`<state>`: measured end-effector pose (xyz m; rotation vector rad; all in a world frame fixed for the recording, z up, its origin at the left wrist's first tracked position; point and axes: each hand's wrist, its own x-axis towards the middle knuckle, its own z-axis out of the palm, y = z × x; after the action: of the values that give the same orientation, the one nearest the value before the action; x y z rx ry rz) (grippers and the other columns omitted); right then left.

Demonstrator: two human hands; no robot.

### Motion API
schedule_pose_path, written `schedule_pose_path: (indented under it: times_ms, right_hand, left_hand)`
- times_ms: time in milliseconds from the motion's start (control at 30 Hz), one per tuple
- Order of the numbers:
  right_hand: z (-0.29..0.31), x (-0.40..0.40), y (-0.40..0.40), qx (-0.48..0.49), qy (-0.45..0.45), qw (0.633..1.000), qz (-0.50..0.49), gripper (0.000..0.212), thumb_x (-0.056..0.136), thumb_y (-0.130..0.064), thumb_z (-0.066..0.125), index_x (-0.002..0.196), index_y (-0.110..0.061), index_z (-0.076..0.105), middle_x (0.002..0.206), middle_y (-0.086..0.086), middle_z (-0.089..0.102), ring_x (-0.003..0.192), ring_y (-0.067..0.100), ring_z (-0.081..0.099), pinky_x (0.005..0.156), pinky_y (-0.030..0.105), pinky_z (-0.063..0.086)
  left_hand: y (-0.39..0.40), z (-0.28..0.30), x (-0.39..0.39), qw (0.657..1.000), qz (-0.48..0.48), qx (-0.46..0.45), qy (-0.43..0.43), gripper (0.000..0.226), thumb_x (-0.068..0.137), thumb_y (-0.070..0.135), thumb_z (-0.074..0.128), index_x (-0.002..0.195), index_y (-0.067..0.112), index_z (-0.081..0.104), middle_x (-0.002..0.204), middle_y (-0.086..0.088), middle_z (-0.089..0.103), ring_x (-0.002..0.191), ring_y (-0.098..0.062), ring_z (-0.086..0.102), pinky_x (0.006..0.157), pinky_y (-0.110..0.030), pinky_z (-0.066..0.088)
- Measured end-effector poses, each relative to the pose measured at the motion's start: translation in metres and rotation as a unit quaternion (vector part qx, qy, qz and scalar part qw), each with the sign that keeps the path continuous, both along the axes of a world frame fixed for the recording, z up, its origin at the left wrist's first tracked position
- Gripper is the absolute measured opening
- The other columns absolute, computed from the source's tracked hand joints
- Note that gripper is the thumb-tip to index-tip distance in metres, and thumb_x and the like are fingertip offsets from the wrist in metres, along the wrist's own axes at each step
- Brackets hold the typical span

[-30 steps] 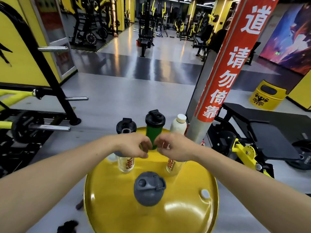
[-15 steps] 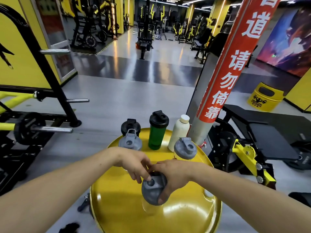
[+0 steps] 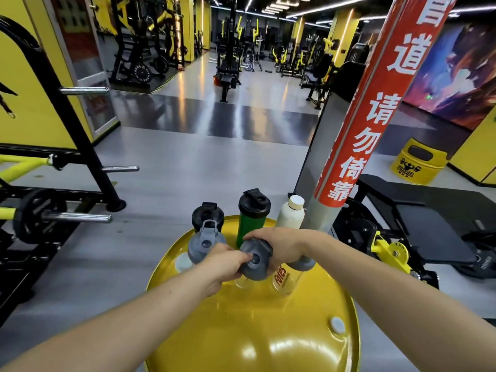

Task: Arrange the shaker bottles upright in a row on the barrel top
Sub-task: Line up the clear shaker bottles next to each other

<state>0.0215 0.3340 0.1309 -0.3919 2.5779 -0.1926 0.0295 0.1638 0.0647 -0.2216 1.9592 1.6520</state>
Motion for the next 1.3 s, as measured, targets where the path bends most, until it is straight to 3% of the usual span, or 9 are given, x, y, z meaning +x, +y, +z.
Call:
schedule_pose_path:
  times_ms: [233, 367, 433, 633, 800, 967, 1133, 1300]
  right_hand:
    - [0.000, -0.019, 0.005, 0.024, -0.023, 0.998, 0.045, 0.084, 0.081, -0.022, 0.081, 0.152, -0.034, 0.037, 0.155, -0.003, 0.041, 0.141, 0.024, 0.038, 0.111, 0.043, 0.041]
    - [-0.001, -0.028, 0.006, 0.014, 0.014, 0.999, 0.041, 0.076, 0.083, -0.016, 0.077, 0.150, -0.026, 0.043, 0.153, 0.000, 0.044, 0.139, 0.023, 0.042, 0.110, 0.042, 0.043]
    - [-0.002, -0.030, 0.008, 0.013, 0.019, 0.999, 0.036, 0.075, 0.083, -0.016, 0.077, 0.149, -0.026, 0.042, 0.152, 0.001, 0.046, 0.138, 0.025, 0.044, 0.109, 0.043, 0.045]
    - [-0.002, -0.031, 0.017, -0.019, 0.022, 0.999, -0.025, 0.091, 0.082, -0.012, 0.074, 0.157, -0.024, 0.023, 0.154, 0.006, 0.044, 0.131, 0.028, 0.051, 0.096, 0.034, 0.050]
    - [-0.003, -0.029, 0.020, -0.010, 0.029, 0.999, -0.022, 0.082, 0.086, -0.014, 0.072, 0.155, -0.021, 0.030, 0.156, 0.004, 0.043, 0.136, 0.026, 0.047, 0.096, 0.028, 0.042]
    - [-0.003, -0.026, 0.019, 0.001, 0.024, 0.999, -0.023, 0.076, 0.089, -0.016, 0.068, 0.156, -0.019, 0.032, 0.155, 0.005, 0.045, 0.136, 0.025, 0.046, 0.092, 0.024, 0.036]
    - [-0.003, -0.023, 0.017, -0.002, 0.015, 0.999, -0.030, 0.074, 0.089, -0.017, 0.068, 0.154, -0.018, 0.034, 0.150, 0.007, 0.049, 0.134, 0.028, 0.048, 0.098, 0.030, 0.041]
    - [-0.001, -0.021, 0.016, 0.000, 0.004, 0.999, -0.035, 0.073, 0.088, -0.010, 0.063, 0.154, -0.019, 0.033, 0.150, 0.008, 0.049, 0.131, 0.028, 0.051, 0.102, 0.038, 0.048]
  left_hand:
    - [0.011, -0.009, 0.006, 0.999, 0.020, -0.034, 0.018, 0.054, 0.057, 0.049, 0.078, 0.094, 0.010, 0.070, 0.094, -0.011, 0.075, 0.091, -0.028, 0.071, 0.086, -0.049, 0.059]
    - [0.017, -0.005, 0.003, 0.995, 0.079, 0.034, -0.046, 0.038, 0.084, 0.026, 0.076, 0.107, 0.001, 0.060, 0.100, -0.015, 0.067, 0.090, -0.029, 0.067, 0.085, -0.043, 0.059]
    - [0.019, -0.005, 0.004, 0.993, 0.090, 0.043, -0.065, 0.038, 0.088, 0.025, 0.073, 0.113, 0.002, 0.057, 0.101, -0.013, 0.065, 0.095, -0.030, 0.068, 0.088, -0.046, 0.058]
    - [0.021, -0.009, 0.002, 0.987, 0.108, 0.083, -0.088, 0.049, 0.089, 0.026, 0.072, 0.127, 0.001, 0.053, 0.121, -0.018, 0.063, 0.095, -0.031, 0.070, 0.079, -0.039, 0.060]
    - [0.020, -0.006, 0.003, 0.987, 0.099, 0.090, -0.087, 0.049, 0.091, 0.024, 0.069, 0.129, -0.001, 0.052, 0.122, -0.020, 0.064, 0.097, -0.032, 0.070, 0.087, -0.041, 0.058]
    - [0.017, -0.005, 0.002, 0.987, 0.081, 0.099, -0.094, 0.049, 0.092, 0.024, 0.068, 0.131, 0.000, 0.052, 0.122, -0.022, 0.063, 0.097, -0.034, 0.071, 0.083, -0.039, 0.059]
    - [0.015, -0.005, 0.003, 0.990, 0.062, 0.089, -0.094, 0.051, 0.094, 0.025, 0.065, 0.136, 0.002, 0.049, 0.121, -0.021, 0.063, 0.099, -0.032, 0.070, 0.094, -0.045, 0.056]
    - [0.008, 0.001, 0.005, 0.993, 0.038, 0.068, -0.090, 0.051, 0.097, 0.022, 0.056, 0.143, 0.003, 0.043, 0.126, -0.023, 0.060, 0.103, -0.033, 0.068, 0.095, -0.044, 0.054]
